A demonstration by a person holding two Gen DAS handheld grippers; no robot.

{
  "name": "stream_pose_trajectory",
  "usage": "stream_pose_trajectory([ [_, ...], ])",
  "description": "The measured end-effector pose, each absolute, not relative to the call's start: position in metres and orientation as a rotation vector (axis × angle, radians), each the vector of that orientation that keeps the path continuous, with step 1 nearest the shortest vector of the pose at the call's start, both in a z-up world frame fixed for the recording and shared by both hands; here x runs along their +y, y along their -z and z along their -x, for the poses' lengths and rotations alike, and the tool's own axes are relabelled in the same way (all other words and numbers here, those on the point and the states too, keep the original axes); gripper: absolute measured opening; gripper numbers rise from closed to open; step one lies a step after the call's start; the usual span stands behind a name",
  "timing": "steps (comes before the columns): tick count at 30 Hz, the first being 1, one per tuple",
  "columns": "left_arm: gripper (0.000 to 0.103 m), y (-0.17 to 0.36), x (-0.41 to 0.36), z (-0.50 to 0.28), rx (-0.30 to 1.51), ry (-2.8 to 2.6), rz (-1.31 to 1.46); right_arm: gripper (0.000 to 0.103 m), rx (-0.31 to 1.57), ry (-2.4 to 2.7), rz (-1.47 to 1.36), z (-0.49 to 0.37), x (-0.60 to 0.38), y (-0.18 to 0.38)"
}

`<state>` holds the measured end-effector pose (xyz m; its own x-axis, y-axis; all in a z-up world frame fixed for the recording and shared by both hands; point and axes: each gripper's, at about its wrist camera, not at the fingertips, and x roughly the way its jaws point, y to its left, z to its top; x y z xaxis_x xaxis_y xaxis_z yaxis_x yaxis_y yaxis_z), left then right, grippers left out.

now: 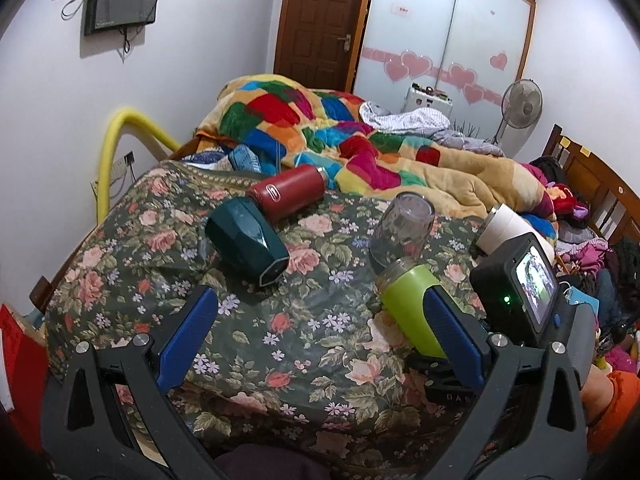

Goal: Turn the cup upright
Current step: 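Lift the lime-green bottle with the right gripper and tilt it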

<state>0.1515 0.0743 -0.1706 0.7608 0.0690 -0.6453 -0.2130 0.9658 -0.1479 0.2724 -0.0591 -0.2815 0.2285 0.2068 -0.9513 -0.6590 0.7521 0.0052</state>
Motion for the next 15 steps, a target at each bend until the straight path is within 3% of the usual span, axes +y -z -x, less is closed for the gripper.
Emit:
stream_pose_trajectory([
  [7, 0.103, 0.184, 0.073, -0.161, 0.753, -0.125, 0.237, 0.062, 1.201, -0.626, 0.444, -0.269, -0.06, 0.28],
  [15, 0.103, 0.188, 0.067, -0.174, 0.827, -0.06, 0.298, 0.064, 1.133, -0.66, 0.383, -0.246, -0.087, 0.24],
])
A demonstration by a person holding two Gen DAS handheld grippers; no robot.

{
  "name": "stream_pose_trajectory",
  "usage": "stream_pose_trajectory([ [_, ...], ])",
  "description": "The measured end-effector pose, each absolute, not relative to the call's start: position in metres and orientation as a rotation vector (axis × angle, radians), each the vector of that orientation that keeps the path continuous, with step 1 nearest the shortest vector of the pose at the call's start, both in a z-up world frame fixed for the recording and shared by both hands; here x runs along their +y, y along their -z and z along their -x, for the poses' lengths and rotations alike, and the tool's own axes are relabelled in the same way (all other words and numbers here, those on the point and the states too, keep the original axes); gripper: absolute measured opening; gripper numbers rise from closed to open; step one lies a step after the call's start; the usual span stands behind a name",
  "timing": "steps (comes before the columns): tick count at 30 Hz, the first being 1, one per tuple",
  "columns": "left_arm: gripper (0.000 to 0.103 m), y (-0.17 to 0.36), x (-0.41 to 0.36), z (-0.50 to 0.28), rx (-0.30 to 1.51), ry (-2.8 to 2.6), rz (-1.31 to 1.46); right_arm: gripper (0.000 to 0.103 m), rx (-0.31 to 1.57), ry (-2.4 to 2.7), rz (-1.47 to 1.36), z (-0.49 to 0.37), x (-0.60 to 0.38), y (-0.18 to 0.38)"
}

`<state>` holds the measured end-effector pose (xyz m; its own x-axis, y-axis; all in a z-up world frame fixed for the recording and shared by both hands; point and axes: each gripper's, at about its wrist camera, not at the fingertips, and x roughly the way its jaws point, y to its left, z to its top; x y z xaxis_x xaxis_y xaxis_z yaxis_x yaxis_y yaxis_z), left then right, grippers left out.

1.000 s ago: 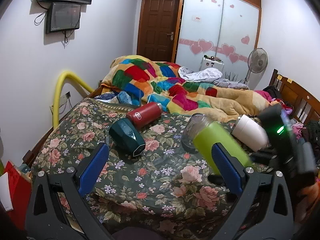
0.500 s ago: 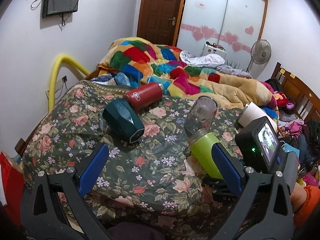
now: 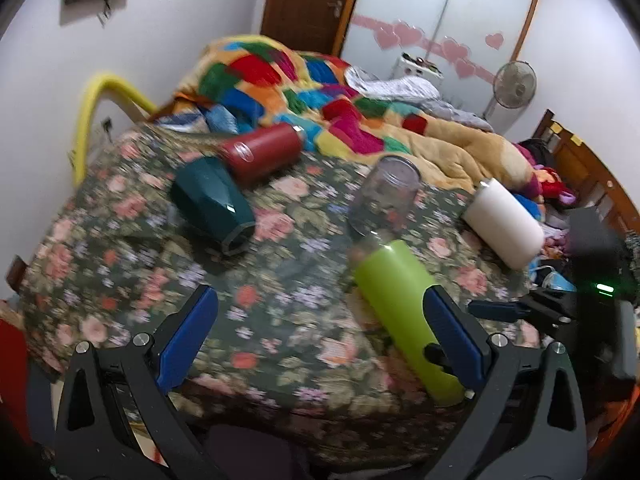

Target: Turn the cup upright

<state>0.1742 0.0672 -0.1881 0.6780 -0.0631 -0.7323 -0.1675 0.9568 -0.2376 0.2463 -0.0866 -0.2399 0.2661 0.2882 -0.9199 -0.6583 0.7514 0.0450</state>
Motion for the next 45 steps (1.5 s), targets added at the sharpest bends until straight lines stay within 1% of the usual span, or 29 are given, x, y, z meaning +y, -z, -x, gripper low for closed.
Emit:
stream_pose_trajectory([
  [8, 0.102, 0.221, 0.041, -0.209, 1.012, 0.045, 0.436, 0.068, 0.942, -0.527, 0.338, -0.216, -0.149, 0.182],
  [11, 0.095, 0.232, 0.028, -0.219, 1.069, 0.058, 0.464, 0.07, 0.897, -0.478, 0.305, -0.211, -0.168, 0.17],
  [13, 0.094, 0.238, 0.022, -0.227, 1.096, 0.056, 0.47, 0.07, 0.876, -0.457, 0.285, -0.207, -0.176, 0.167],
  [16, 0.09, 0.245, 0.016, -0.236, 1.131, 0.03, 0.462, 0.07, 0.859, -0.433, 0.245, -0.2, -0.19, 0.165],
  [19, 0.084, 0.253, 0.011, -0.245, 1.17, 0.02, 0.478, 0.07, 0.855, -0.427, 0.213, -0.193, -0.2, 0.168],
  [21, 0.078, 0.258, 0.007, -0.251, 1.185, 0.004, 0.469, 0.07, 0.855, -0.423, 0.199, -0.188, -0.205, 0.17],
  [28, 0.076, 0.261, -0.007, -0.259, 1.148, -0.102, 0.396, 0.07, 0.863, -0.424, 0.164, -0.18, -0.217, 0.179],
  [32, 0.068, 0.257, -0.007, -0.261, 1.132, -0.1, 0.403, 0.07, 0.858, -0.417, 0.155, -0.176, -0.223, 0.177],
  [34, 0.064, 0.248, -0.01, -0.259, 1.111, -0.088, 0.373, 0.07, 0.856, -0.415, 0.149, -0.176, -0.225, 0.175],
  [36, 0.063, 0.233, -0.016, -0.253, 1.074, -0.068, 0.32, 0.07, 0.849, -0.414, 0.145, -0.175, -0.226, 0.173],
  [41, 0.062, 0.191, -0.032, -0.231, 0.954, 0.003, 0.234, 0.07, 0.83, -0.403, 0.142, -0.175, -0.228, 0.169],
  [45, 0.062, 0.162, -0.031, -0.216, 0.887, 0.039, 0.248, 0.07, 0.821, -0.408, 0.131, -0.175, -0.227, 0.166],
])
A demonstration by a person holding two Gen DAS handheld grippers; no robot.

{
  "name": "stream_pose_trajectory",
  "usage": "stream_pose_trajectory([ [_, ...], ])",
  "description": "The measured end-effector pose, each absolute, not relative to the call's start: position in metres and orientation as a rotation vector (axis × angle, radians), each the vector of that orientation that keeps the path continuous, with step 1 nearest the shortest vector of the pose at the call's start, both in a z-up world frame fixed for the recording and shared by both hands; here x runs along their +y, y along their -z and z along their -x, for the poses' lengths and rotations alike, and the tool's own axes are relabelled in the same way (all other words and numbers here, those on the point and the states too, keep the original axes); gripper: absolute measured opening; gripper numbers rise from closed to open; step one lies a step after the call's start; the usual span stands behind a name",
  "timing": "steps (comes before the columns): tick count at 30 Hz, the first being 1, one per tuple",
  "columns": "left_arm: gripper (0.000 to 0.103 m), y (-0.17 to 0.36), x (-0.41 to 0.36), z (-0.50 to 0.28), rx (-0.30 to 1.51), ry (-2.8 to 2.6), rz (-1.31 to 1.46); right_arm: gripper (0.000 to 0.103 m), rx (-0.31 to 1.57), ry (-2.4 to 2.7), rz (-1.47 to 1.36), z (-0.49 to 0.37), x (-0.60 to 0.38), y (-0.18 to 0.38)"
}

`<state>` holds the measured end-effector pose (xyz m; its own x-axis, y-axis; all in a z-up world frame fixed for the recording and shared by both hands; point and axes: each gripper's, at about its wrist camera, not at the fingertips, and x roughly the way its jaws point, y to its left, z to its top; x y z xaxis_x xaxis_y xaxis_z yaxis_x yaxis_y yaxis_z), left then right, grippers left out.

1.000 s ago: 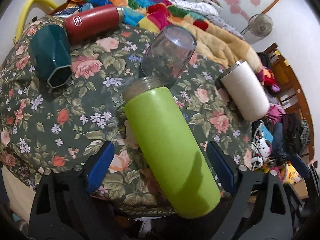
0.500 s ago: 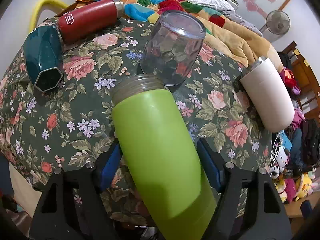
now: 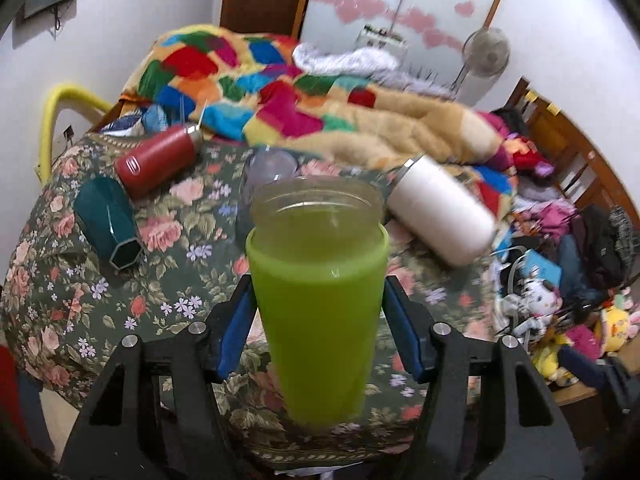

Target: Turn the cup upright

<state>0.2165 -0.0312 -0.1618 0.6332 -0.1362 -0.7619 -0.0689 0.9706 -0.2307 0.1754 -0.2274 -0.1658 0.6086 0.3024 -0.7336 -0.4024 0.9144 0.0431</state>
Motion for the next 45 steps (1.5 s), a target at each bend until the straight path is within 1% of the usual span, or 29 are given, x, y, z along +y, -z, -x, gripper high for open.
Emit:
stream_pose_trajectory([
  [3, 0.062, 0.147, -0.033, -0.217, 0.854, 0.056, 0.259, 0.07, 0.814, -0.412, 0.131, -0.175, -0.226, 0.164],
  [9, 0.062, 0.128, -0.046, -0.235, 0.771, 0.023, 0.163, 0.07, 0.813, -0.414, 0.127, -0.177, -0.224, 0.165],
  [15, 0.062, 0.138, -0.056, -0.254, 0.779, 0.023, 0.097, 0.07, 0.827, -0.405, 0.11, -0.183, -0.228, 0.167],
  [20, 0.062, 0.15, -0.064, -0.245, 0.773, 0.029, 0.037, 0.07, 0.837, -0.407, 0.098, -0.186, -0.231, 0.169],
  [24, 0.062, 0.161, -0.065, -0.243, 0.811, 0.026, 0.03, 0.07, 0.837, -0.409, 0.096, -0.185, -0.231, 0.169],
  [32, 0.062, 0.163, -0.073, -0.238, 0.812, 0.047, -0.03, 0.07, 0.82, -0.401, 0.094, -0.182, -0.233, 0.165],
  [33, 0.063, 0.162, -0.074, -0.239, 0.821, 0.047, -0.035, 0.07, 0.816, -0.399, 0.092, -0.181, -0.233, 0.163],
  [36, 0.069, 0.161, -0.071, -0.238, 0.869, 0.077, -0.037, 0.07, 0.801, -0.397, 0.089, -0.178, -0.235, 0.157],
  [39, 0.069, 0.154, -0.065, -0.229, 0.879, 0.104, -0.014, 0.07, 0.773, -0.395, 0.085, -0.172, -0.236, 0.147],
  [42, 0.07, 0.135, -0.06, -0.209, 0.837, 0.118, -0.017, 0.07, 0.729, -0.394, 0.077, -0.164, -0.238, 0.132],
  [45, 0.075, 0.108, -0.055, -0.18, 0.748, 0.118, -0.032, 0.07, 0.676, -0.395, 0.062, -0.155, -0.238, 0.114],
])
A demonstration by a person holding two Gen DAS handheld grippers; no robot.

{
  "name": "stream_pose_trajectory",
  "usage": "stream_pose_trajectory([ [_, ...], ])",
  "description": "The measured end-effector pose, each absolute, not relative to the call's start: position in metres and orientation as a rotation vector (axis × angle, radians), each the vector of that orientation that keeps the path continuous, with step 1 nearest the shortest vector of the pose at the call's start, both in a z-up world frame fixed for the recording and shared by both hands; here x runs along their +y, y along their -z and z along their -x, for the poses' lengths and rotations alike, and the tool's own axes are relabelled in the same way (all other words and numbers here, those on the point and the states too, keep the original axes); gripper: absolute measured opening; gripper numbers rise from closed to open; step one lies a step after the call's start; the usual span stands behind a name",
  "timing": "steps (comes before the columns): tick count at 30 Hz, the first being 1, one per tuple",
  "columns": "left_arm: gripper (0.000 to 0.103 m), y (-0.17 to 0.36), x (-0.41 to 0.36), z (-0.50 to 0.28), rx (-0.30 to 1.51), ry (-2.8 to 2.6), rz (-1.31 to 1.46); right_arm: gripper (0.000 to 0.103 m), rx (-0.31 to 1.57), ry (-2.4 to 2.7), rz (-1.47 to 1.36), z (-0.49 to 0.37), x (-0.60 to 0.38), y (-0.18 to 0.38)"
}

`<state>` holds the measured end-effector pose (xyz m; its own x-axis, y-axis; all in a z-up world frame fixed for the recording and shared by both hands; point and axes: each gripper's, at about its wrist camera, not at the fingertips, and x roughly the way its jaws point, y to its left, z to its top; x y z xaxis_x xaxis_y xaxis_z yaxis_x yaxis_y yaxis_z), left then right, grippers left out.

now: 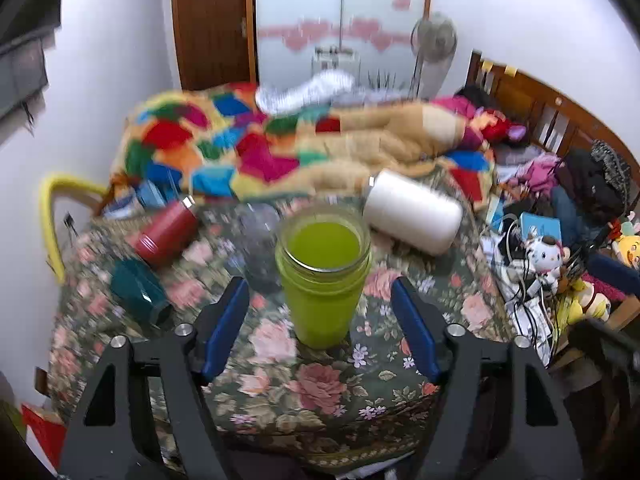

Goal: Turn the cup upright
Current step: 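Open the right gripper and pull it back from the upright bottle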

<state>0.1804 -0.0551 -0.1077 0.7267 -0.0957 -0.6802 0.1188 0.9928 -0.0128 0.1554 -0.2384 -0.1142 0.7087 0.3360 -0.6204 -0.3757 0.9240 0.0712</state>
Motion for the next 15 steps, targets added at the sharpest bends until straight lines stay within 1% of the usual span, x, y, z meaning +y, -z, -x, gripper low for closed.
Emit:
stream_pose_trajectory([
  [1, 0.077, 0.095, -0.053, -0.167, 0.699, 0.113, -0.039, 0.07, 0.661, -0.395, 0.058, -0.153, -0.239, 0.109],
  [3, 0.083, 0.077, -0.049, -0.147, 0.627, 0.104, -0.037, 0.07, 0.61, -0.393, 0.049, -0.145, -0.238, 0.094],
  [7, 0.085, 0.037, -0.039, -0.101, 0.47, 0.09, -0.023, 0.07, 0.51, -0.398, 0.033, -0.126, -0.234, 0.07],
  [12, 0.089, 0.004, -0.03, -0.049, 0.314, 0.087, 0.011, 0.07, 0.368, -0.404, 0.008, -0.096, -0.228, 0.038],
  [15, 0.091, -0.007, -0.028, -0.025, 0.241, 0.069, 0.009, 0.07, 0.298, -0.408, -0.008, -0.079, -0.225, 0.026],
])
